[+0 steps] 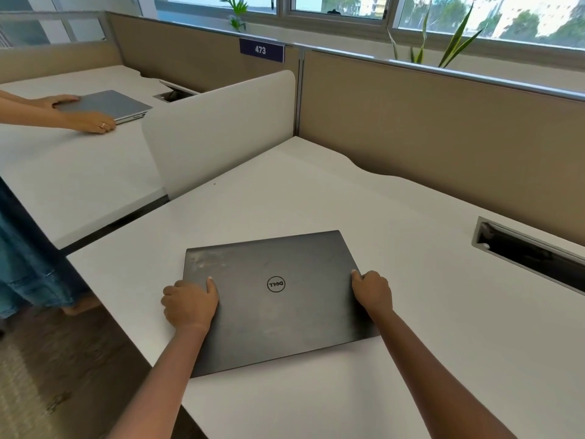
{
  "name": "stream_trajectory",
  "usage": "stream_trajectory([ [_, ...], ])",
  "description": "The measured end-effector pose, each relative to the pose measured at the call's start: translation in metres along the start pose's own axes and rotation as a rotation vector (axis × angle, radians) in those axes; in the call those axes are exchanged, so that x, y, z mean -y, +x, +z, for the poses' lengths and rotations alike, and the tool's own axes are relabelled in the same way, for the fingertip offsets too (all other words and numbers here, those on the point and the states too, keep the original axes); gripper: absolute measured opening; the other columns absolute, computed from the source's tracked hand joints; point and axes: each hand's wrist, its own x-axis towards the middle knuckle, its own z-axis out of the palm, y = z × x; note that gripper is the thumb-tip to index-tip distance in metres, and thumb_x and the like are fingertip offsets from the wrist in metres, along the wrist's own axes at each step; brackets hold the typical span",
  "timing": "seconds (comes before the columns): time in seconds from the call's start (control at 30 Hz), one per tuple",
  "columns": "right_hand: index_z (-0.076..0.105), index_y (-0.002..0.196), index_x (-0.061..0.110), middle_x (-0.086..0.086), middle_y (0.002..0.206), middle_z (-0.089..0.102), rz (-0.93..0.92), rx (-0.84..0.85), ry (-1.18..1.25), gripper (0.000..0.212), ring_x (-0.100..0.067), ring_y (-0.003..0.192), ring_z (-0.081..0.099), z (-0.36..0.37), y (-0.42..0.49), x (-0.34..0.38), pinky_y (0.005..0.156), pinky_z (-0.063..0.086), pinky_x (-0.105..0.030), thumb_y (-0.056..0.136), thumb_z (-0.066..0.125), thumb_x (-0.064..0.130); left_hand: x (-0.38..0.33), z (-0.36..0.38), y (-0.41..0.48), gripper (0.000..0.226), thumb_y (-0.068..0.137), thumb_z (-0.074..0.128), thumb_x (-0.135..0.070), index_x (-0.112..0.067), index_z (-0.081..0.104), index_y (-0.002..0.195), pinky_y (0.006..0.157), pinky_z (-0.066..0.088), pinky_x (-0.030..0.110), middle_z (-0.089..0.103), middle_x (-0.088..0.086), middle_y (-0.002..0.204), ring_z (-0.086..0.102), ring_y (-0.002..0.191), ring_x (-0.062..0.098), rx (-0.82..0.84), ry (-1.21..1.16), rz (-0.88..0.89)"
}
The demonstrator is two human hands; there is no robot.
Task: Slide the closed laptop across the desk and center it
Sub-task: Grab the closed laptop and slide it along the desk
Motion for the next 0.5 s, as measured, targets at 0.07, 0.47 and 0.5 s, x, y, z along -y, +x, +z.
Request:
stream_trajectory([
  [0.07, 0.056, 0.112, -0.005, -0.025, 0.123, 0.059, 0.046, 0.031, 0.008, 0.046, -0.039, 0.116, 0.053, -0.002, 0.004, 0.003, 0.098, 0.042, -0.039, 0.097, 0.037, 0.034, -0.001, -0.002, 0.005, 0.062, 0.092, 0.049, -0.039, 0.015, 0.041, 0.123, 0.094, 0.045, 0.05, 0.046, 0.035, 0.127, 0.046, 0.116, 0.047, 0.021, -0.059, -0.062],
  [0.47, 0.053, 0.12, -0.002, -0.019, 0.123, 0.058, 0.133, 0.127, 0.175, 0.072, -0.034, 0.113, 0.054, 0.001, 0.014, -0.005, 0.09, 0.043, -0.035, 0.086, 0.043, 0.06, 0.007, -0.003, 0.015, 0.06, 0.092, 0.048, -0.041, 0.013, 0.048, 0.12, 0.094, 0.044, 0.05, 0.049, 0.034, 0.125, 0.048, 0.116, 0.047, 0.036, -0.238, -0.129],
  [0.5, 0.057, 0.109, -0.002, -0.017, 0.113, 0.06, 0.13, 0.129, 0.194, 0.069, -0.033, 0.104, 0.056, 0.001, 0.013, -0.008, 0.082, 0.042, -0.033, 0.084, 0.046, 0.062, 0.009, -0.003, 0.016, 0.059, 0.093, 0.047, -0.041, 0.012, 0.051, 0.117, 0.093, 0.045, 0.049, 0.051, 0.034, 0.124, 0.049, 0.114, 0.047, 0.045, -0.247, -0.122],
])
